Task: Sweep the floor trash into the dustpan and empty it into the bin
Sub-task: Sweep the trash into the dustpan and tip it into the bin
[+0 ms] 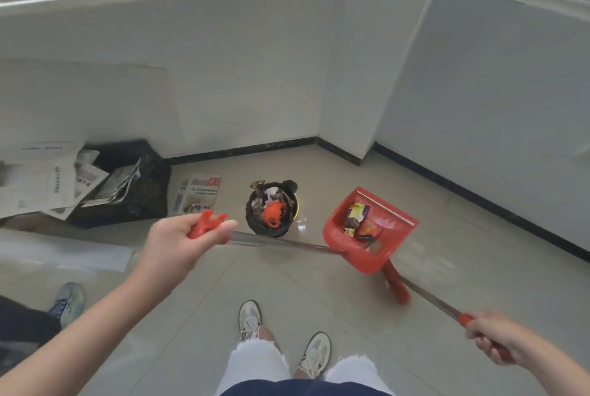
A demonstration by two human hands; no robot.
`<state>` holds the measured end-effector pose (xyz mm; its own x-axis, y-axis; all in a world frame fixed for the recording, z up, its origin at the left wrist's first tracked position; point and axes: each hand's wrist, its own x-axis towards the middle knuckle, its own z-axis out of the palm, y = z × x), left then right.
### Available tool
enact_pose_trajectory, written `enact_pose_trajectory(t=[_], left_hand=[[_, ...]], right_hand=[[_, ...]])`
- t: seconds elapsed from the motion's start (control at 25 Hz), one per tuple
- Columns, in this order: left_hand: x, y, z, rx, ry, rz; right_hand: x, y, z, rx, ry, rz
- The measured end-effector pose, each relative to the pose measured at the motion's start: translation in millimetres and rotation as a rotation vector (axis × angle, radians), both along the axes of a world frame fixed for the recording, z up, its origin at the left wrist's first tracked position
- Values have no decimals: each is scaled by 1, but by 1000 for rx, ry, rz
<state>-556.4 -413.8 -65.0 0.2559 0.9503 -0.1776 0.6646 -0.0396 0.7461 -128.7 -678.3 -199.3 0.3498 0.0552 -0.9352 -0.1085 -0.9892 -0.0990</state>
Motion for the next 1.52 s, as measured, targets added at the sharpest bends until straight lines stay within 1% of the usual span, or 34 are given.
enact_pose_trajectory(t=[0.12, 0.28, 0.44, 0.56, 0.8, 1.08, 1.24, 1.36, 1.44, 1.52], left_hand=[[-47, 2, -10, -147, -144, 310], [-114, -21, -28, -245, -215, 536], [-157, -54, -54, -343, -327, 742], [-179, -68, -67, -417, -435, 828], [-225, -105, -107, -547, -556, 1053], [-225, -125, -194, -740, -758, 1281], [-218, -140, -231, -906, -860, 1363], [-210, -160, -250, -1008, -865, 1435], [-203, -172, -262, -1125, -858, 1432], [-196, -176, -269, -1164, -832, 1444]], right_hand=[[-3, 0, 6, -29, 31, 25], [-12, 14, 7, -50, 23, 73], [-19, 45, 1, -54, 3, 118], [-17, 70, 2, -49, -3, 145], [-21, 117, 3, 33, -31, 186], [-62, 158, 19, 99, -17, 329], [-83, 168, 22, 82, -12, 385], [-98, 168, 18, 49, 2, 395], [-106, 167, 13, 23, 2, 430], [-113, 165, 10, -12, -7, 472]])
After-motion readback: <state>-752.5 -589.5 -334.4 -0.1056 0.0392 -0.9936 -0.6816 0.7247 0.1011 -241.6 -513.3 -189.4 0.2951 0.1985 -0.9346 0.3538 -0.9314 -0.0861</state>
